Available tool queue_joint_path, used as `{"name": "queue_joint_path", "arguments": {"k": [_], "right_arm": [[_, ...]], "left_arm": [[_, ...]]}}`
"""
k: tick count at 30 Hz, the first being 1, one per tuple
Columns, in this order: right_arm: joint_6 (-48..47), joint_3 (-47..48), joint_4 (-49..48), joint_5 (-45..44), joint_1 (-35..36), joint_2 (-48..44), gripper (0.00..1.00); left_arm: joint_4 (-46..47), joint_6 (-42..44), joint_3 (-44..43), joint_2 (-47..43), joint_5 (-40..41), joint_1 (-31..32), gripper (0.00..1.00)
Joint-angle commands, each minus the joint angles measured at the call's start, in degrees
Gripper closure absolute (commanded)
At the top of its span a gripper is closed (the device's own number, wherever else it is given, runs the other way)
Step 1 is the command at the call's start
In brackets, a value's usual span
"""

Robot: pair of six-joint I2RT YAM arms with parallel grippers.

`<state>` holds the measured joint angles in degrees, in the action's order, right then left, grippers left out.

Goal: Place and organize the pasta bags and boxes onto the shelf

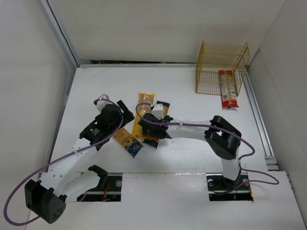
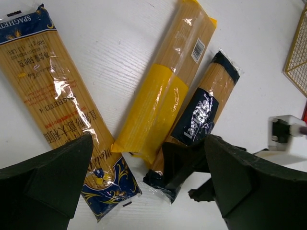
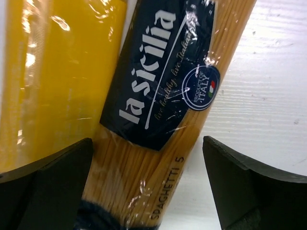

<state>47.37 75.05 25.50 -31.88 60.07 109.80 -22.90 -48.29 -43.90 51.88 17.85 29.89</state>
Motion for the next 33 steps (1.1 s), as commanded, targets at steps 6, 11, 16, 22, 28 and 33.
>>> {"name": "queue_joint_path", "arguments": {"k": [6,11,16,22,28,33], "right_arm": [[1.3,1.8,-1.4,0.1,0.4,4.5,0.00],[1.3,-2.8,-6.3,-1.3,-0.3,3.7,0.20],[1.3,-9.9,-11.3,0.8,-3.7,0.0,1.00],[-18.0,-19.2,-17.4,-12.1,-3.5,-17.7,1.00],[-33.4,-30.6,-23.4,-27.2,-3.5,-37.1,1.00],[-42.2,-40.0,-27.7,-17.5,-17.9,-53.4,1.00]], "left_arm": [[2.9,1.0,0.8,-0.7,-1.5,0.1,0.00],[2.9,1.0,0.8,-0.7,-1.5,0.1,0.00],[2.9,1.0,0.8,-0.7,-0.2,0.1,0.00],[2.2,0.5,0.8,-0.7,0.9,0.1,0.00],[1.6,0.5,-0.3,0.5,2.7,0.1,0.00],[1.0,0.0,-0.3,1.0,3.9,0.1,0.00]]}}
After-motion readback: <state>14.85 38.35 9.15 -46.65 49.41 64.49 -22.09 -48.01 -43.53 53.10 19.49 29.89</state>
